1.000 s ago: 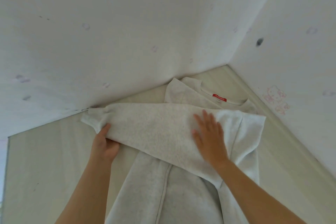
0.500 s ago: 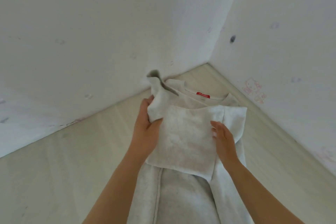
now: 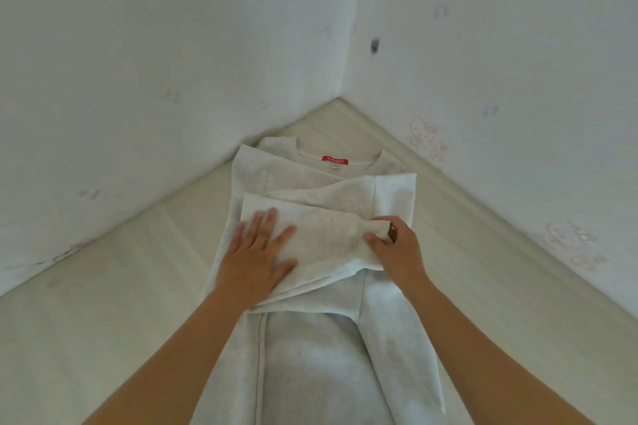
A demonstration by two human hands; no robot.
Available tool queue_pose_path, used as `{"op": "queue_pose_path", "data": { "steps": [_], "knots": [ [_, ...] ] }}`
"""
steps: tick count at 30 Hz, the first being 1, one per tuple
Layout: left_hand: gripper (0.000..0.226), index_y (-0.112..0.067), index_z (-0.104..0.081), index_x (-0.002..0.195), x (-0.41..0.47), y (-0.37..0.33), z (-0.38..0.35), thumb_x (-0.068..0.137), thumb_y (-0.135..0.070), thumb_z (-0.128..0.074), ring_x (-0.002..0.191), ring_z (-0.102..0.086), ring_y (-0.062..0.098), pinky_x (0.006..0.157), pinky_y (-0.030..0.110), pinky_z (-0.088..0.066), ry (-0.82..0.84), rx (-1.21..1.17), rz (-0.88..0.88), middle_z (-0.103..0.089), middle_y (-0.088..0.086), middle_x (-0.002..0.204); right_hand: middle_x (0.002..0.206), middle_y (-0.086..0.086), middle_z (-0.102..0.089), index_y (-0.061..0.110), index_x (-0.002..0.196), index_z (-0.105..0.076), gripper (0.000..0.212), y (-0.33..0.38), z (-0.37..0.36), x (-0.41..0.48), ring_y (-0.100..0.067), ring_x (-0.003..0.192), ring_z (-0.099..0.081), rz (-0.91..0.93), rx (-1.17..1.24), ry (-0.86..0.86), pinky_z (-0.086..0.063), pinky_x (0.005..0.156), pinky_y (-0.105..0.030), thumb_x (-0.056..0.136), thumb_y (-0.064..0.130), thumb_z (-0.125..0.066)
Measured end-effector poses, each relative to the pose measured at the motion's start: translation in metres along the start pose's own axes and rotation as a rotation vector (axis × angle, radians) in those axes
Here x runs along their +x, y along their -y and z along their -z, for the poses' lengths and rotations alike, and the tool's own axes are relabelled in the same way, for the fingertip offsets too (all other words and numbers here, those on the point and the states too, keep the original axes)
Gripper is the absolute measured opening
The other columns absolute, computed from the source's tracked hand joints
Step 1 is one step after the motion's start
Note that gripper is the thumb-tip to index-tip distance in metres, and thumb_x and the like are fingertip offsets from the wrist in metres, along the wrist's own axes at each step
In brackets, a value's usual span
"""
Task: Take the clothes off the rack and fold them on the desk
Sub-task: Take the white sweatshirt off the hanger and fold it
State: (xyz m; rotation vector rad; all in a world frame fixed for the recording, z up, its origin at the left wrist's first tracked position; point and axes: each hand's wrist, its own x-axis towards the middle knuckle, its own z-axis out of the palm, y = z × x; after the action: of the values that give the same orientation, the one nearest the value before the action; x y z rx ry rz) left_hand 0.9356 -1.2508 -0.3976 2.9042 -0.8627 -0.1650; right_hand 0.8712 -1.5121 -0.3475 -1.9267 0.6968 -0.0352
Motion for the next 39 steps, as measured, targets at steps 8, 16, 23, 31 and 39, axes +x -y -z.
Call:
{"op": "queue_pose_path", "data": {
  "steps": [8,16,23,31,39],
  "knots": [
    [0.071,-0.042,0.013,0.149,-0.004,-0.001,-0.008,0.085,-0.069,0.004,0.146,0.021,0.018,0.119,0.047,0.004,0.030,-0.056,0.157,0.026,-0.004,0.158,0.090,0.005,-0.051,0.019,0.112,-0.045,0.015,-0.040,0.014,-0.022,-0.008,0.072,-0.050,0.128,-0.375,-0.104,-0.038,0.058,-0.021,0.098,0.020,-0.049],
    [0.065,-0.028,-0.011,0.154,-0.080,-0.082,-0.021,0.095,-0.055,-0.014,0.149,-0.001,0.027,0.120,0.045,-0.003,0.037,-0.133,0.027,-0.001,0.004,0.162,0.159,0.010,-0.016,0.029,0.153,-0.019,0.065,-0.099,0.022,-0.142,-0.012,0.147,-0.013,0.294,-0.813,0.188,-0.016,0.119,-0.032,0.096,0.059,-0.025],
    [0.060,-0.032,-0.016,0.153,-0.178,-0.154,-0.049,0.098,-0.053,-0.027,0.149,-0.006,0.026,0.115,0.050,-0.010,0.130,-0.074,-0.237,-0.005,0.001,0.162,0.158,0.004,-0.025,0.023,0.152,-0.026,0.069,-0.134,0.036,-0.227,-0.017,0.145,-0.025,0.293,-0.868,0.156,-0.033,0.114,-0.039,0.088,0.049,-0.031],
    [0.068,-0.041,-0.011,0.152,-0.255,-0.207,-0.048,0.091,-0.069,-0.023,0.146,-0.008,0.042,0.107,0.069,-0.009,0.223,0.044,-0.272,-0.005,-0.001,0.163,0.153,0.005,-0.017,0.029,0.154,-0.007,0.071,-0.156,0.063,-0.318,-0.012,0.122,-0.047,0.212,-0.669,0.054,-0.053,0.084,-0.022,0.097,0.022,-0.048],
    [0.075,-0.048,0.017,0.146,-0.270,-0.243,-0.046,0.078,-0.079,0.015,0.143,0.009,0.048,0.103,0.077,-0.002,0.292,0.067,-0.104,0.020,0.002,0.160,0.092,0.013,-0.060,0.034,0.129,-0.046,0.036,-0.180,0.109,-0.372,-0.005,0.074,-0.059,-0.094,-0.398,0.053,-0.052,0.063,-0.024,0.095,0.022,-0.050]
  ]
}}
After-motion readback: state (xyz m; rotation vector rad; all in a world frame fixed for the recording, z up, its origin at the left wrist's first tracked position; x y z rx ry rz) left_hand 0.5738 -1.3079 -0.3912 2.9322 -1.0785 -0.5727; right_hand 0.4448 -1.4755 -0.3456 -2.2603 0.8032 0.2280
